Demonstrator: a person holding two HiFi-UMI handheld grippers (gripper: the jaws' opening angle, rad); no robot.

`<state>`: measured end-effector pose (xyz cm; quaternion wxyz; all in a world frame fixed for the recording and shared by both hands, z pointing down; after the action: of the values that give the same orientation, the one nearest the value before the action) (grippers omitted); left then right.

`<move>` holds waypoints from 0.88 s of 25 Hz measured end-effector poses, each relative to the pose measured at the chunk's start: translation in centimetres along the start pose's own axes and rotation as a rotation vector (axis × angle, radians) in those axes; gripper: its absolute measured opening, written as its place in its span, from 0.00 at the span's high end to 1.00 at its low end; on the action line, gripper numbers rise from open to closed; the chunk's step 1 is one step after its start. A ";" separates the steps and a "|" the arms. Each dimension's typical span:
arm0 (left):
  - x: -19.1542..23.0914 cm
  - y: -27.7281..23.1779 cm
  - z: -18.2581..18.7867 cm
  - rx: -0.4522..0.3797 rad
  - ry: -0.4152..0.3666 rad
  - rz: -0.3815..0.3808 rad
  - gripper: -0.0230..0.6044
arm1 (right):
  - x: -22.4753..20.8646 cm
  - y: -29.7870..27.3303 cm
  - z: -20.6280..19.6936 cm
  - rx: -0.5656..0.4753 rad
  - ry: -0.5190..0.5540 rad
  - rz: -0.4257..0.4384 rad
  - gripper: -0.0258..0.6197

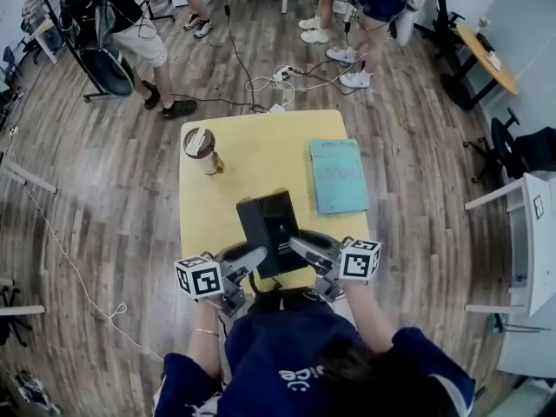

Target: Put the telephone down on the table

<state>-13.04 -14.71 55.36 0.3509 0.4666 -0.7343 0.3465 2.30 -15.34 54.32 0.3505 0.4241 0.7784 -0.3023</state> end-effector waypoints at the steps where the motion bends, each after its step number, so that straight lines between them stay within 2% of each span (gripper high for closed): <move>1: 0.3 -0.3 0.2 0.002 0.004 0.002 0.67 | -0.4 -0.1 0.2 0.000 -0.015 0.000 0.70; 8: 2.9 -1.6 1.7 0.004 0.056 0.022 0.67 | -3.3 -1.7 1.3 0.015 -0.081 -0.004 0.70; 15: 5.6 -2.3 3.5 -0.006 0.106 0.002 0.67 | -5.3 -3.7 3.3 0.050 -0.111 0.023 0.71; 22: 8.0 -2.7 3.7 -0.032 0.168 0.022 0.67 | -7.6 -5.3 3.2 0.058 -0.152 0.021 0.71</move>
<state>-13.81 -22.21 60.68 0.4146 0.4220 -0.7130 0.3764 1.64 -23.62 59.55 0.3991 0.4182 0.7360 -0.3523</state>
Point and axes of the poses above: the fingertips, and each gripper's own axes: y backward along the fingers, x to its left, z out of its top, the point moved 4 cm from there along y, backward along the fingers, and after that the axes turned 4 degrees about x, right-handed, at the moved point
